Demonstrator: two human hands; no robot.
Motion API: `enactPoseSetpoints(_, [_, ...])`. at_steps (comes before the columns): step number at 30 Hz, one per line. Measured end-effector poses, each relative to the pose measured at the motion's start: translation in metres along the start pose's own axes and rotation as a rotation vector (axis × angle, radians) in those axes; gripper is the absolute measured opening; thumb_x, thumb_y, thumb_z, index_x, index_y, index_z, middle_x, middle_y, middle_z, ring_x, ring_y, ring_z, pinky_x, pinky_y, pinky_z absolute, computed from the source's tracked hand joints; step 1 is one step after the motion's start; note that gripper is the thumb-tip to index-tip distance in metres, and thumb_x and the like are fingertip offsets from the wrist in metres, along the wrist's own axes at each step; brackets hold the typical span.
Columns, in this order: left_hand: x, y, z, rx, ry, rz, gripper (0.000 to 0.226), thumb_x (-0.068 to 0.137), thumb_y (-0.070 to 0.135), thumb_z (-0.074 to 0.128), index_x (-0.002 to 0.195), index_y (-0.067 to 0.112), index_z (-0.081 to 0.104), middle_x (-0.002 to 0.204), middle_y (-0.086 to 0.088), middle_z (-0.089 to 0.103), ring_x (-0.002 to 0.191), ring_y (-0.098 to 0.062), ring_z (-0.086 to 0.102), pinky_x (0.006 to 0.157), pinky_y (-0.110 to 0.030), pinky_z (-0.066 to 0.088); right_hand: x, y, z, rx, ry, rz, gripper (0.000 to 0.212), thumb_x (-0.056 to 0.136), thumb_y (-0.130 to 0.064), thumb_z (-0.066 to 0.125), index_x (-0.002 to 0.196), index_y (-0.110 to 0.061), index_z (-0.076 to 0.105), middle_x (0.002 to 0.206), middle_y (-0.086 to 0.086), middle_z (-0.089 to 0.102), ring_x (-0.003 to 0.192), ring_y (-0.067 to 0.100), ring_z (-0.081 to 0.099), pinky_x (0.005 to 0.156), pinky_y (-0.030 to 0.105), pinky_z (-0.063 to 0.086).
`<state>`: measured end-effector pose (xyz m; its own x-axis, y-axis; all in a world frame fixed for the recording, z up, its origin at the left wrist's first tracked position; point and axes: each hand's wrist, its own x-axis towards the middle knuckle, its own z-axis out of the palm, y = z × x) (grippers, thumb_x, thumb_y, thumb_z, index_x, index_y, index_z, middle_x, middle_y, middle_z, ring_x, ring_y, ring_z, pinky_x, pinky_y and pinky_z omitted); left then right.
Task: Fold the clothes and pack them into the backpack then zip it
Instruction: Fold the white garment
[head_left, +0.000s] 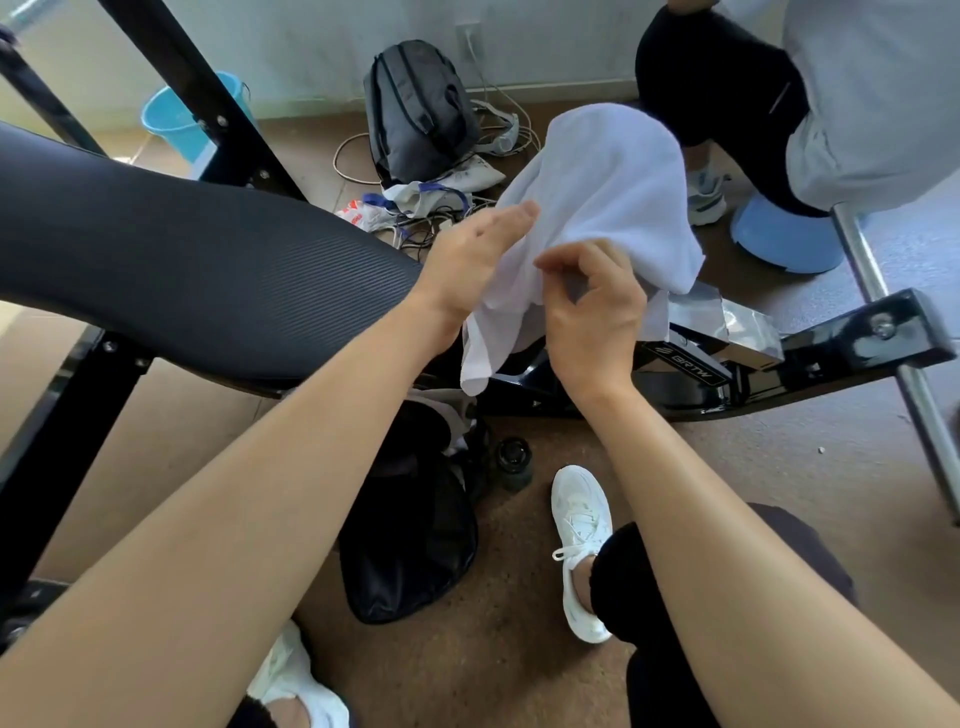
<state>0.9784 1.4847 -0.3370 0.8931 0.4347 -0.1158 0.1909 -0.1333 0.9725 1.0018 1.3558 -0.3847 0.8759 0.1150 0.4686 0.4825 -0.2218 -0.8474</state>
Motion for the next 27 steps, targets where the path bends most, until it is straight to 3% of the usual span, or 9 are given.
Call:
enactPoseSetpoints(2, [0.012,0.005,0.005,0.081,-0.021,-0.007,0.028,0.095,0.037,0.070,0.113,0.016,0.073,0.107,0.005,0.071,0.096,0.002,0.063,0.083,-0.008,0.048,0.000,0.002,0.002,-0.047,-0.031,-0.051,0.013,0.084,-0.001,0.066,0.080,-0.012,0.072,0.082,-0.004,0.066,0.090,0.019,0.056,0.078,0.026,0.047])
enactPoseSetpoints(5, [0.028,0.000,0.009,0.175,-0.050,-0.107,0.056,0.092,0.044,0.072,0.135,0.009,0.062,0.129,0.001,0.065,0.114,-0.007,0.058,0.090,-0.018,0.046,0.001,0.005,0.002,-0.065,-0.047,-0.051,0.015,0.082,-0.002,0.065,0.077,-0.015,0.071,0.079,-0.009,0.065,0.090,0.014,0.052,0.077,0.032,0.048])
enactPoseSetpoints(7, [0.033,-0.003,0.009,0.137,-0.024,-0.120,0.053,0.091,0.041,0.075,0.130,0.007,0.065,0.119,0.002,0.068,0.107,-0.007,0.061,0.078,-0.014,0.046,0.000,0.004,0.001,-0.070,-0.058,-0.028,0.014,0.082,-0.004,0.064,0.077,-0.016,0.070,0.080,-0.014,0.061,0.091,0.011,0.051,0.079,0.040,0.049])
enactPoseSetpoints(9, [0.034,-0.003,0.011,0.067,0.042,-0.027,0.029,0.091,0.027,0.077,0.111,0.007,0.071,0.096,0.005,0.071,0.086,-0.002,0.064,0.070,-0.010,0.049,-0.001,0.001,0.001,-0.045,-0.065,0.038,0.011,0.084,-0.008,0.064,0.081,-0.018,0.066,0.080,-0.018,0.058,0.092,0.012,0.053,0.085,0.049,0.050])
enactPoseSetpoints(13, [0.029,0.002,0.010,-0.104,0.220,0.174,0.005,0.095,0.015,0.072,0.095,0.010,0.073,0.081,0.005,0.071,0.072,0.001,0.064,0.073,-0.017,0.053,0.000,-0.001,-0.002,0.032,-0.048,0.141,0.030,0.085,-0.015,0.067,0.107,-0.030,0.055,0.084,-0.016,0.056,0.093,0.017,0.060,0.091,0.052,0.050])
enactPoseSetpoints(15, [0.027,0.002,0.005,-0.139,0.277,0.196,0.010,0.096,0.019,0.069,0.089,0.014,0.073,0.079,0.006,0.069,0.076,-0.005,0.061,0.076,-0.024,0.051,0.000,-0.003,-0.003,0.039,-0.028,0.165,0.045,0.086,-0.016,0.069,0.127,-0.028,0.053,0.089,-0.012,0.058,0.096,0.018,0.061,0.092,0.047,0.052])
enactPoseSetpoints(22, [0.016,0.003,-0.011,-0.320,0.349,0.027,0.024,0.110,0.024,0.042,0.099,0.013,0.061,0.104,-0.011,0.068,0.096,-0.023,0.063,0.093,-0.047,0.056,-0.001,-0.001,0.000,0.052,0.035,0.209,0.084,0.081,-0.026,0.072,0.155,-0.023,0.032,0.134,0.010,0.059,0.125,0.024,0.057,0.106,0.048,0.048])
enactPoseSetpoints(25, [-0.002,-0.002,-0.026,-0.453,0.407,-0.004,0.028,0.109,0.023,0.042,0.110,0.004,0.063,0.107,-0.017,0.069,0.095,-0.025,0.067,0.090,-0.043,0.058,-0.002,-0.003,0.001,0.013,0.058,0.202,0.080,0.081,-0.026,0.072,0.153,-0.026,0.037,0.130,0.000,0.057,0.124,0.026,0.054,0.105,0.051,0.047])
enactPoseSetpoints(27, [-0.021,-0.006,-0.039,-0.523,0.404,-0.047,0.028,0.108,0.027,0.045,0.112,0.005,0.062,0.106,-0.015,0.067,0.093,-0.025,0.067,0.082,-0.037,0.058,-0.001,-0.002,0.002,-0.054,0.098,0.182,0.055,0.083,-0.021,0.070,0.136,-0.021,0.057,0.114,-0.002,0.059,0.114,0.029,0.056,0.096,0.051,0.050])
